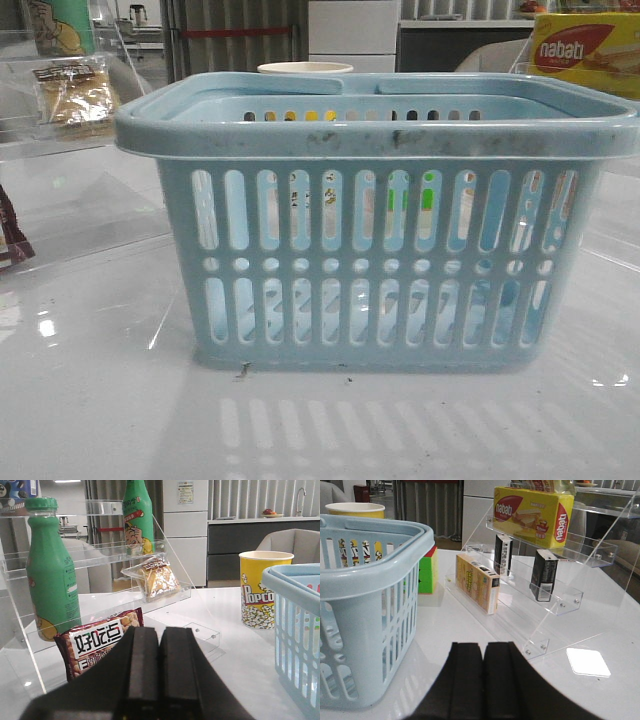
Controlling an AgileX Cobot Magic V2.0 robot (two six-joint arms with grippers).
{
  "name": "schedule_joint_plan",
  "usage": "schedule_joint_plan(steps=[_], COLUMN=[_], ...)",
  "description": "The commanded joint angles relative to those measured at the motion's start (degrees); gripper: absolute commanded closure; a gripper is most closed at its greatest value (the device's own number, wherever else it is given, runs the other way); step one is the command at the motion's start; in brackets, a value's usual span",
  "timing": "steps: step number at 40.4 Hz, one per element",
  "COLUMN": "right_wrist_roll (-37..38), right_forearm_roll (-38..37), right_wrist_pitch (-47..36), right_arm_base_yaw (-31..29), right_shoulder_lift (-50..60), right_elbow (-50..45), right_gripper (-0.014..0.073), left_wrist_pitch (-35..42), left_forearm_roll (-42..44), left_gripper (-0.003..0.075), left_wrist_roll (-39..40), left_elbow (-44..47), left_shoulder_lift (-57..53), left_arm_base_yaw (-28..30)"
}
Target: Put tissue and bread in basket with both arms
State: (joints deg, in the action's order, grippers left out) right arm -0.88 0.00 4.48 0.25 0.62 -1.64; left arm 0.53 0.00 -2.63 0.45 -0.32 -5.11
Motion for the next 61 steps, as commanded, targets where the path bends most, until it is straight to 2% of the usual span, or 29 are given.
schedule_joint_plan(steps=[1, 47, 53, 61], right_wrist_roll=[-0.1, -0.1, -0.1, -0.1], right_forearm_roll=[-0.6, 0.0, 1.1, 1.1], right_wrist_pitch=[-4.8, -6.0, -4.9, -1.4], right_arm_base_yaw=[0.1, 0.1, 0.1, 0.1], right_shoulder_lift=[1.0, 1.0, 1.0, 0.2], right_elbow=[0.0, 0.2, 4.9, 15.4], right_gripper=[0.0536, 0.0536, 0.0536, 0.0536], left_wrist_pitch=[5.0, 6.1, 9.8, 6.9], left_forearm_roll=[-0.5, -0.7, -0.7, -0.7], left_gripper=[0.0629, 0.0629, 0.0629, 0.0629], left_wrist_roll=[0.3, 0.4, 0.4, 0.4], left_elbow=[-0.1, -0.1, -2.2, -13.3], left_shoulder_lift=[-1.0, -1.0, -1.0, -0.9], left_arm_base_yaw=[0.0, 0.0, 0.0, 0.0])
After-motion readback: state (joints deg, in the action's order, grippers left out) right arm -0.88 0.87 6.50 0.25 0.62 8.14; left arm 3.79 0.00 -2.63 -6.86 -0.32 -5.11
